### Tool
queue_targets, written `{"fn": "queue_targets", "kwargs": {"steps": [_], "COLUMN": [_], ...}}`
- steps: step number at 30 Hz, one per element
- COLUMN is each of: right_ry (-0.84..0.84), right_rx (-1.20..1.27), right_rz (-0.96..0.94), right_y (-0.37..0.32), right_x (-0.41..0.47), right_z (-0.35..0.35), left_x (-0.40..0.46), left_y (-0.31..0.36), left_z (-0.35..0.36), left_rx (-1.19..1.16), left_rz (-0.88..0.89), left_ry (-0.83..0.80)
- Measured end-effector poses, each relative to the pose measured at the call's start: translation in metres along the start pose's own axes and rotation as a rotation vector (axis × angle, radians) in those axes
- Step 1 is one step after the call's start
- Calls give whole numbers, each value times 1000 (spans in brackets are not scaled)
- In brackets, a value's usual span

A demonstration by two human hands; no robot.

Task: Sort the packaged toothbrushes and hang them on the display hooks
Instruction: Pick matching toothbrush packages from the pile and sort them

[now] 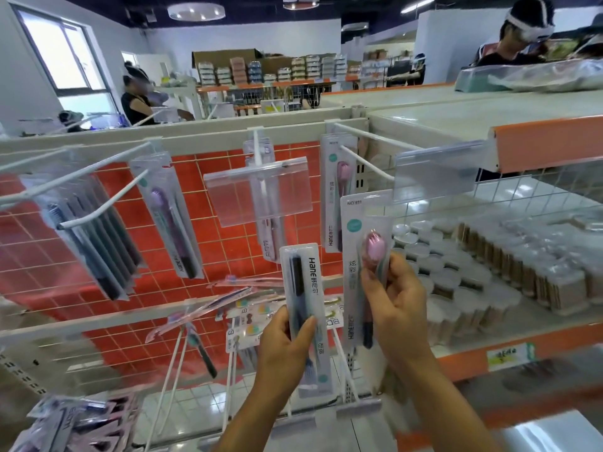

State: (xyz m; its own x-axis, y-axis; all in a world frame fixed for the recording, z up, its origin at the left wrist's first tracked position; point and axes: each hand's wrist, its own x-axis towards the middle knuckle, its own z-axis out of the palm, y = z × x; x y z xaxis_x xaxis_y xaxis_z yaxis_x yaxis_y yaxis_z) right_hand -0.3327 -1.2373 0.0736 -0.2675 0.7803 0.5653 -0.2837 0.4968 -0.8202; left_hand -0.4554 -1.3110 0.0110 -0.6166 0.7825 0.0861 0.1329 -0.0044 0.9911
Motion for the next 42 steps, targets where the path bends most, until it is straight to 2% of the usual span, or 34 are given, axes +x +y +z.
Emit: {"fn": "queue_targets", "kwargs": {"steps": [9,28,42], "right_ry": [125,142,181], "right_rx": [35,-2,-74], "right_rz": [12,-4,15], "right_y": [-7,-6,-11], "right_x": [10,20,16], "right_z": [-10,-23,-29], "left_x": [1,13,7], "left_y": [5,0,2], "left_z": [9,21,33], "left_rx": [42,146,92], "left_rz": [12,103,49], "left_ry": [-1,-16,-63]}}
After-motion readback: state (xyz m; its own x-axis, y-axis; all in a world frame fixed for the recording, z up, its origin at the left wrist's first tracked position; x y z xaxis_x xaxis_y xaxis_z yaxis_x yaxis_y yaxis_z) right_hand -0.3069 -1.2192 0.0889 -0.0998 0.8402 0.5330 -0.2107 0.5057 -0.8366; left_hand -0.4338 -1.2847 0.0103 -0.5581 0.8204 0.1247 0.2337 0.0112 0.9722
